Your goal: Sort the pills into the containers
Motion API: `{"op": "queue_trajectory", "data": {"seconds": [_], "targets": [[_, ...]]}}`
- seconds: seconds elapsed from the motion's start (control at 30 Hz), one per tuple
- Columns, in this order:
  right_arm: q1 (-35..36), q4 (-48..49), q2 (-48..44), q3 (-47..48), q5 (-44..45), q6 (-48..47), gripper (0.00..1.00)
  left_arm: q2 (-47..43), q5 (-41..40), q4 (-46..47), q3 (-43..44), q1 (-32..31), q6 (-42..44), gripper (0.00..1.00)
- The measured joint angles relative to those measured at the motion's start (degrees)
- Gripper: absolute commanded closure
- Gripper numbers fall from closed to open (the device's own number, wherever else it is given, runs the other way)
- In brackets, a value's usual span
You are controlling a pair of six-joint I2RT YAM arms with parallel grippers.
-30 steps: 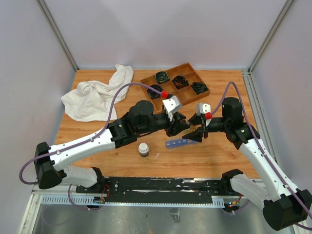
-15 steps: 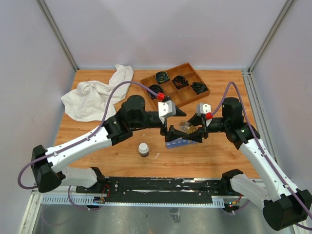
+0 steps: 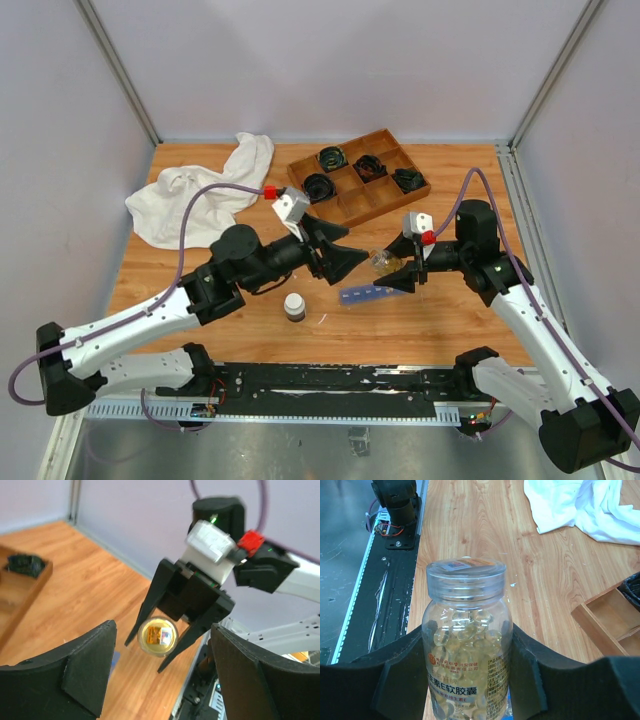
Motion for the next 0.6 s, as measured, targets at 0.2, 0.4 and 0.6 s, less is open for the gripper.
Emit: {"op": "queue_trajectory", "data": {"seconds": [0.2, 0.4, 0.6], "targets": [[0.0, 0.0, 0.0, 0.0, 0.0, 0.0, 0.93, 7.39, -10.1, -7.69, 4.09, -5.57, -1.97, 0.19], [0.0, 0.02, 0.0, 0.0, 0.0, 0.0, 0.93, 12.2, -12.9, -10.45, 7.23, -6.51, -2.25, 0.24], [0.0, 0.02, 0.0, 0.0, 0.02, 0.0, 0.93, 13.46, -12.61, -11.54, 7.93, -6.56, -2.27, 0.38]]}}
